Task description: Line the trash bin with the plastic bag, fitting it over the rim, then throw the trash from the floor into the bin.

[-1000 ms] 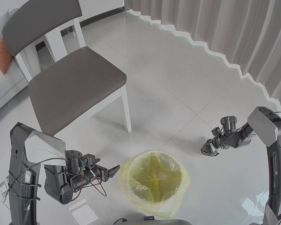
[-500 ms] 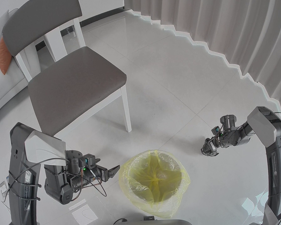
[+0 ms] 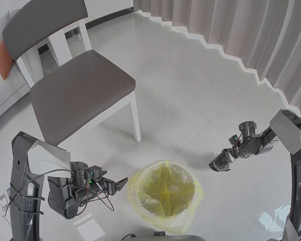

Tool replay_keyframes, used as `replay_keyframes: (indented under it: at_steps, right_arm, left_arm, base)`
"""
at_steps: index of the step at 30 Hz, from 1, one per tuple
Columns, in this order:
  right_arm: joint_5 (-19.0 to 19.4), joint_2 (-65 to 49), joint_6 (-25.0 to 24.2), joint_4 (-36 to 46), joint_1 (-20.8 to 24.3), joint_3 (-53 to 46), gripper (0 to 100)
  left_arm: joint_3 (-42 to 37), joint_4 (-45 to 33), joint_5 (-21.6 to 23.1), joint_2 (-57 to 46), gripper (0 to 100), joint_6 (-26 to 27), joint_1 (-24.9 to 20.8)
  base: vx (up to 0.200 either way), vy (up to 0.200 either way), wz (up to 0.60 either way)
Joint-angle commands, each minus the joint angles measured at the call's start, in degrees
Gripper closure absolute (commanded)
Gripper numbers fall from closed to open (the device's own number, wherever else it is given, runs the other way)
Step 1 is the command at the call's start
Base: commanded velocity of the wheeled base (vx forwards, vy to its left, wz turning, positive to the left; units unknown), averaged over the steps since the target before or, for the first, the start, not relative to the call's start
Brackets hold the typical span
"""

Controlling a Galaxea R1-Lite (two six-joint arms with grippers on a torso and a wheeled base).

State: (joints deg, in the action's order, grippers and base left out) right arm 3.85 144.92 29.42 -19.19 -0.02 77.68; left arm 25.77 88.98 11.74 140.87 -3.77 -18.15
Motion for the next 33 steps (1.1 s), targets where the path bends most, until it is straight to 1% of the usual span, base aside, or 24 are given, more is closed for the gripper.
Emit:
replay_keyframes:
  at_steps: [1,2,4,5,7,8,10,11,12,13,18,19,20,21,22,23,27,33]
  right_arm:
    - [0.0,-8.9,1.4,-0.6,0.5,-6.7,100]
    - [0.1,-13.2,1.7,-1.8,0.6,-10.3,100]
    - [0.2,-16.0,1.7,-2.8,0.9,-12.2,100]
    - [0.2,-19.9,1.9,-3.9,1.4,-14.7,100]
    - [0.3,-23.2,1.8,-4.5,2.0,-16.2,100]
    - [0.3,-27.2,2.0,-4.4,3.1,-17.8,100]
    - [0.4,-28.6,2.0,-4.4,3.5,-18.3,100]
    - [0.5,-33.5,2.3,-4.2,5.5,-19.7,100]
    - [0.5,-35.6,2.2,-4.2,6.7,-20.3,100]
    - [0.5,-36.6,2.2,-4.2,7.5,-20.6,100]
    - [0.3,-43.6,1.9,-4.5,16.2,-23.6,100]
    - [0.1,-45.2,1.7,-4.5,20.3,-24.8,100]
    - [0.1,-45.4,1.7,-4.5,21.5,-25.0,100]
    - [0.1,-45.6,1.4,-4.5,23.7,-25.6,100]
    - [0.1,-45.6,1.4,-4.5,23.7,-25.6,100]
    - [-0.1,-45.7,0.8,-4.6,26.8,-26.6,100]
    - [-1.4,-45.5,-0.9,-4.7,32.7,-29.0,100]
    - [-1.7,-44.6,-2.8,-5.0,38.6,-33.1,100]
  left_arm:
    - [0.0,1.0,-0.1,0.9,0,-0.1,0.2]
    - [-0.2,1.0,-0.2,1.1,0,-0.1,0.4]
    - [-0.4,1.0,-0.2,0.9,0,-0.1,0.6]
    - [-0.5,1.0,-0.2,0.5,0,-0.1,0.9]
    - [-0.5,1.0,-0.2,0.3,0,-0.1,1.0]
    - [-0.5,1.0,-0.2,-0.1,0,-0.1,1.0]
    - [-0.4,1.0,-0.2,-0.1,0,-0.1,1.0]
    - [-0.3,1.0,-0.3,0.5,0,0.0,1.1]
    - [-0.2,1.0,-0.3,0.6,0,0.0,1.3]
    - [-0.2,1.0,-0.3,0.7,0,0.0,1.4]
    - [-0.5,1.0,-0.9,1.0,0,-0.1,1.8]
    - [-0.7,1.0,-1.5,0.6,0,-0.2,1.8]
    - [-0.9,1.0,-1.6,0.5,0,-0.1,1.8]
    - [-0.9,1.0,-1.7,0.3,0,-0.1,1.8]
    - [-0.9,1.0,-1.7,0.3,0,-0.1,1.8]
    - [-1.0,1.0,-1.8,-0.2,0,-0.1,1.6]
    - [-0.9,1.0,-2.1,-0.4,0,-0.5,1.6]
    - [-0.8,1.0,-2.0,-0.2,0,-0.5,1.8]
  base:
    - [0.0,0.0,0.0]
    - [0.0,0.0,0.0]
    - [0.0,0.0,0.0]
    - [0.0,0.0,0.0]
    - [0.0,0.0,0.0]
    - [0.0,0.0,0.0]
    - [0.0,0.0,0.0]
    - [0.0,0.0,0.0]
    - [0.0,0.0,0.0]
    - [0.0,0.0,0.0]
    - [0.0,0.0,0.0]
    - [0.0,0.0,0.0]
    - [0.0,0.0,0.0]
    - [0.0,0.0,0.0]
    - [0.0,0.0,0.0]
    - [0.0,0.0,0.0]
    - [0.0,0.0,0.0]
    - [0.0,0.0,0.0]
